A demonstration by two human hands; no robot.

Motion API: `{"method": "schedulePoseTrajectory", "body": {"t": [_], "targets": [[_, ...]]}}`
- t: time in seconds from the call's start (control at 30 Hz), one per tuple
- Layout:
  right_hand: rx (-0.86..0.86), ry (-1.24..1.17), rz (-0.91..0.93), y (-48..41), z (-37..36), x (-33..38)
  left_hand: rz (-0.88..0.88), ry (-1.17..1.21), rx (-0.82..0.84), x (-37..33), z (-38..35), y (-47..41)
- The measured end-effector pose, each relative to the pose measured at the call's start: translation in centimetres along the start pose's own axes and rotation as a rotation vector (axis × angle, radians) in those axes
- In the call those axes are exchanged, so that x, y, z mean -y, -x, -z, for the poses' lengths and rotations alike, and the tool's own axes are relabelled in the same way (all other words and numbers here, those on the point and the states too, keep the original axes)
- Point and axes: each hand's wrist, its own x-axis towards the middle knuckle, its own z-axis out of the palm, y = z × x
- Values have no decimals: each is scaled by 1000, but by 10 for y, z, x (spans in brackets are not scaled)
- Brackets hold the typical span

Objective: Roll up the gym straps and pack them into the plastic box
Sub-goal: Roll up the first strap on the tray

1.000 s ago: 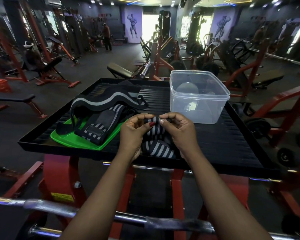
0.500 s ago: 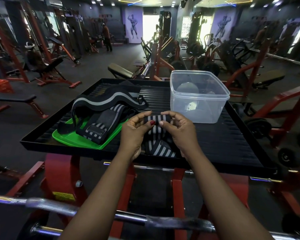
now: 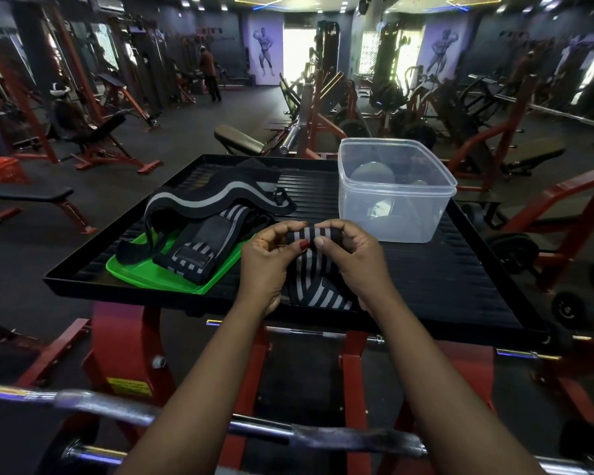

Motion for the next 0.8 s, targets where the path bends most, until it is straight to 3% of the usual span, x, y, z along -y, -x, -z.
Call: {"method": "schedulePoseTrajectory", "body": {"t": [0.37, 0.67, 0.8], "targets": [[-2, -58, -49, 0, 2, 0, 41, 10, 12, 1, 2, 0], [-29, 23, 36, 0, 1, 0, 137, 86, 6, -1, -2, -3], [-24, -12, -67, -1, 2, 1, 112, 56, -11, 0, 0, -1]]}}
